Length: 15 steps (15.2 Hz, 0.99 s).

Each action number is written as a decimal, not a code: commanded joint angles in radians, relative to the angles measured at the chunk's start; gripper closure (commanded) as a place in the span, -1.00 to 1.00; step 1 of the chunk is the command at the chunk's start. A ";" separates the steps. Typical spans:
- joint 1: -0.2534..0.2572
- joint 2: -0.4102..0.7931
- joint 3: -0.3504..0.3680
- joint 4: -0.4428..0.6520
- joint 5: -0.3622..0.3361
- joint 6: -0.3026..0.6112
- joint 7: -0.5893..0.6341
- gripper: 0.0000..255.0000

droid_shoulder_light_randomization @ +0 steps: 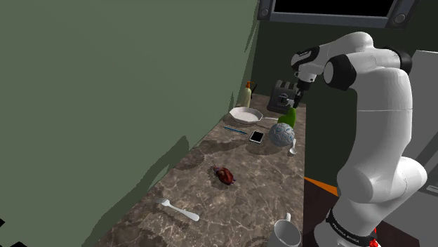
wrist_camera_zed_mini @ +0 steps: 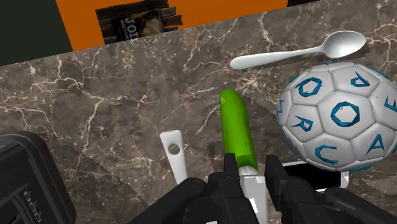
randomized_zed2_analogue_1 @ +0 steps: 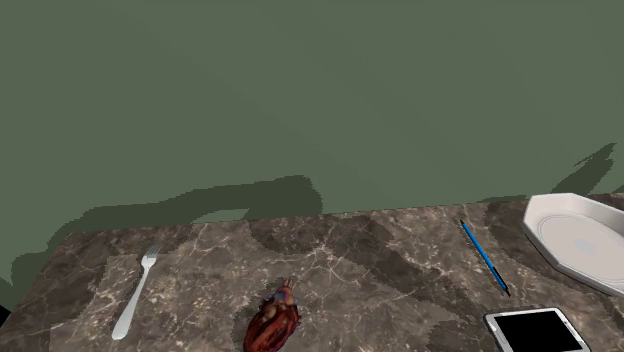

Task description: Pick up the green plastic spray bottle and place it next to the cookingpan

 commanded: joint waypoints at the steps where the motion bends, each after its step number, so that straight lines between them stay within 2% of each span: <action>1: 0.000 0.000 0.000 0.000 0.000 0.000 0.000 1.00; 2: 0.000 0.000 0.000 0.000 0.000 0.000 0.000 -1.00; 7: 0.000 0.000 0.000 0.000 0.000 0.000 0.000 -1.00; 11: -0.015 -0.013 -0.008 0.109 -0.012 -0.119 0.012 -1.00; 15: -0.015 -0.013 -0.008 0.109 -0.012 -0.119 0.012 -1.00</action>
